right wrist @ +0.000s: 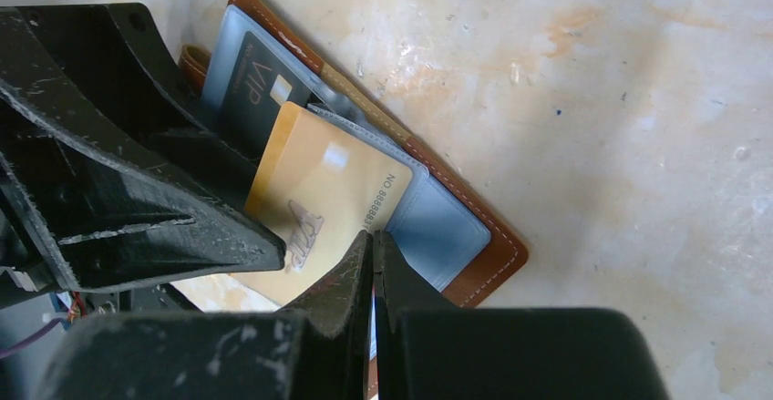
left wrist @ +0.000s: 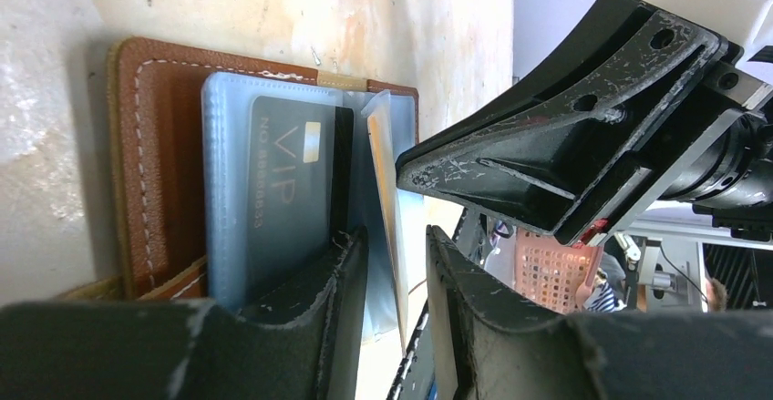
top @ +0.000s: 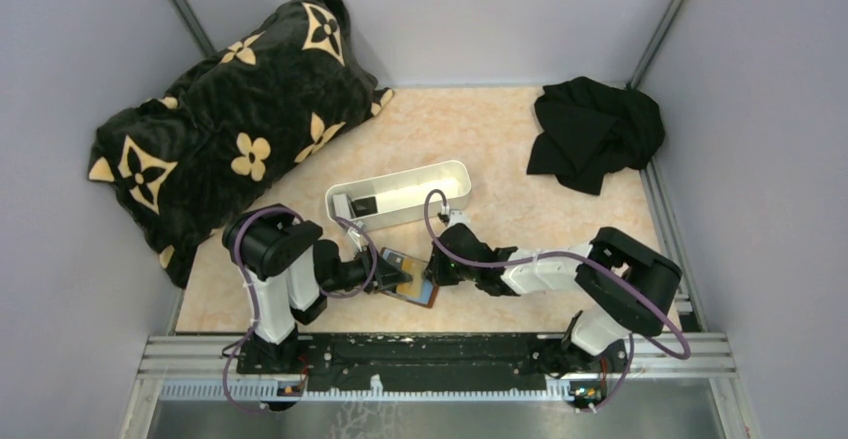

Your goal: Take the credit cards out of the card holder

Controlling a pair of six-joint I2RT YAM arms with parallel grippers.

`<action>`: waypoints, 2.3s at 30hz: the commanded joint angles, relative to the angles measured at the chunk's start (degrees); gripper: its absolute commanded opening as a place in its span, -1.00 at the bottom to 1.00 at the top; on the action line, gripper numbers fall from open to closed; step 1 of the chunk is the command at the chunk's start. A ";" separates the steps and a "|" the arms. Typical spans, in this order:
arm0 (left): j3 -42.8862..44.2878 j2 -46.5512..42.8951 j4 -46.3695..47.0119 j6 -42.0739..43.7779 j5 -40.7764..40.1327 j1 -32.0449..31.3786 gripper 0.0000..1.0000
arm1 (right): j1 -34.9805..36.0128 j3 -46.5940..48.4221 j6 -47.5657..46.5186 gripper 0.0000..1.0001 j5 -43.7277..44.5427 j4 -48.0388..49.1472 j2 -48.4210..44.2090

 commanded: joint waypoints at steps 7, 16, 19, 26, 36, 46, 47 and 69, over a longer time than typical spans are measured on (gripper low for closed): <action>-8.00 3.59 14.93 4.99 -3.39 -1.02 -0.89 | 1.22 -0.78 0.30 -1.00 -1.00 0.79 1.80; -9.58 0.32 14.93 3.15 -3.86 -0.32 -0.30 | 1.22 -1.41 0.15 -1.00 -0.16 0.02 1.19; -9.81 -0.37 14.90 2.46 -4.13 -0.23 -0.48 | 1.26 -1.19 -0.02 -1.00 -0.01 -0.49 0.96; -10.78 -0.77 14.95 1.09 -5.36 1.33 -0.57 | 1.22 -0.97 -0.20 -1.00 0.05 -0.54 1.35; -11.28 -4.32 14.92 -0.81 -2.26 5.45 -0.38 | 1.23 -0.91 -0.38 -1.00 0.11 -0.59 2.12; -10.88 -2.69 14.96 -0.49 -0.19 6.15 -0.91 | 1.22 -0.78 -0.13 -1.00 0.03 -0.48 2.62; -10.83 -2.86 14.95 -0.53 -0.02 6.12 -0.96 | 1.24 -0.83 -0.11 -1.00 -0.08 -0.39 2.78; -12.30 -7.01 14.93 -0.39 4.72 12.66 -1.00 | -0.47 -2.31 -0.44 -0.85 1.33 -2.09 -0.05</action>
